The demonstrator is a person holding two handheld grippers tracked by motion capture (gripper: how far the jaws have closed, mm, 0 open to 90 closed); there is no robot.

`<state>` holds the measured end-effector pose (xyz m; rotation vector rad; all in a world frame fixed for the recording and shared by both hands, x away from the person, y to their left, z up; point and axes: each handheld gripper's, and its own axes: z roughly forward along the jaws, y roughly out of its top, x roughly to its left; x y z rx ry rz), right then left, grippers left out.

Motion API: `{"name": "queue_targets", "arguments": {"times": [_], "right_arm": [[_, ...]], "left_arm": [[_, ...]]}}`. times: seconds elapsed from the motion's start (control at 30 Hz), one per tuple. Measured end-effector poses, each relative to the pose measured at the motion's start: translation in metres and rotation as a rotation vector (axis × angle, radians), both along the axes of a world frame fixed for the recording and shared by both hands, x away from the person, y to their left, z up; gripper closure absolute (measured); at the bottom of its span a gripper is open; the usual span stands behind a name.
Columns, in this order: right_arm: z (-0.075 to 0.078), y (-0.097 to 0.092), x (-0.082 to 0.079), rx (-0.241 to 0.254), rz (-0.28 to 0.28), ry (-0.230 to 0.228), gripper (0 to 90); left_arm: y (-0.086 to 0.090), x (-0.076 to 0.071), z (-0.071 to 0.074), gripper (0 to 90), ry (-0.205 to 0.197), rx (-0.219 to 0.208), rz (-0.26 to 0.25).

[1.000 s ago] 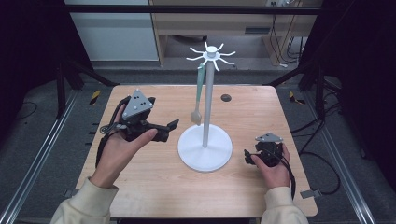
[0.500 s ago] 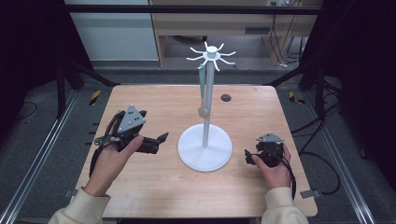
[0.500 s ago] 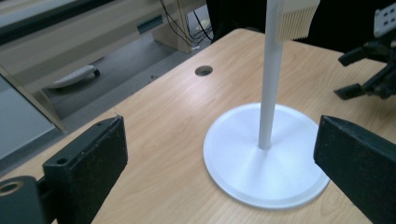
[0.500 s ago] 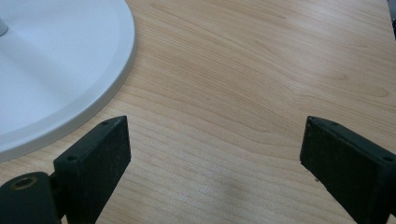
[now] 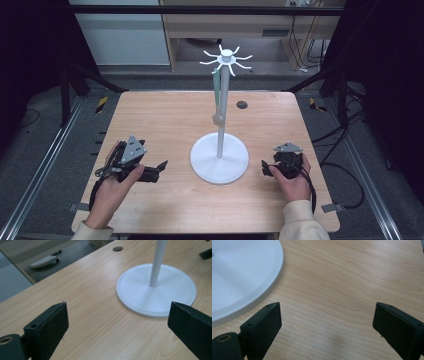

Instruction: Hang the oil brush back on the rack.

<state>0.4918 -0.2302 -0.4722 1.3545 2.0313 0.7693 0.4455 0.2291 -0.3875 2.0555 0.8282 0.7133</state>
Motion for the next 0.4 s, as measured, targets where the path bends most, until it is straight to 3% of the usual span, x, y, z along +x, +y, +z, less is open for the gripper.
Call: {"name": "queue_targets", "arguments": {"times": [0.2, 0.27, 0.4], "right_arm": [[0.000, 0.000, -0.001, -0.001, -0.003, 0.002, 8.9], [0.000, -0.001, 0.000, -0.001, -0.005, 0.002, 9.0], [0.000, -0.004, 0.002, 0.003, -0.010, -0.003, 9.1]], "left_arm": [[0.025, 0.005, -0.042, 3.2, 0.070, 0.001, 0.089], [0.031, 0.007, -0.050, 3.3, 0.088, 0.058, 0.100], [0.045, 0.011, -0.062, 3.5, 0.122, 0.020, 0.126]]}}
